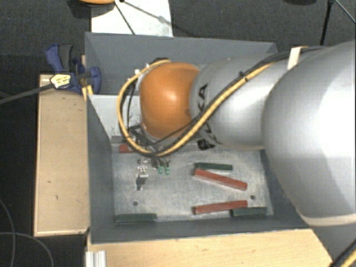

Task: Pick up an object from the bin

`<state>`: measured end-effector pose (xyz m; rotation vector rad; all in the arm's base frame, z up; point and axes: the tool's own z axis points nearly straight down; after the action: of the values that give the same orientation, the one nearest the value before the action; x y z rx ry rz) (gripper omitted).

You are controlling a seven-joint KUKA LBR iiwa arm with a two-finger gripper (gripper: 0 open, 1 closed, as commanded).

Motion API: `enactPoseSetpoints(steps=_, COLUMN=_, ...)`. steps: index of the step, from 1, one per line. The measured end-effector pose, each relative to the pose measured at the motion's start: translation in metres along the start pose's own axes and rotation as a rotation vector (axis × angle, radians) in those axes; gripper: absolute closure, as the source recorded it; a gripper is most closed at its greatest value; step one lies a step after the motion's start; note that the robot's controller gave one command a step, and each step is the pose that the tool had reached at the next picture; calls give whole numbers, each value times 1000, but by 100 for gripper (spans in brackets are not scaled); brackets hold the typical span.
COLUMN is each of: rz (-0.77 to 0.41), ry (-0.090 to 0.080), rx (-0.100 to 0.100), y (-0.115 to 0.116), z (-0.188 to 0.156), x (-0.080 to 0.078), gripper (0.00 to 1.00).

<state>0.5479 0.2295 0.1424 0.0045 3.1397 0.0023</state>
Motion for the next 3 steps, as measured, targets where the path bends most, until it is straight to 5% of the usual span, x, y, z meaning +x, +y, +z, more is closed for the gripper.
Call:
enactPoseSetpoints(steps=1, rz=-87, ry=-2, rx=0, y=-41, z=6, x=-33, gripper=0)
enactPoseSetpoints(steps=2, rz=-58, ry=-4, rx=1, y=-69, z=4, x=-47, gripper=0)
enactPoseSetpoints(steps=3, rz=-164, ry=-3, rx=0, y=11, z=14, x=-44, gripper=0)
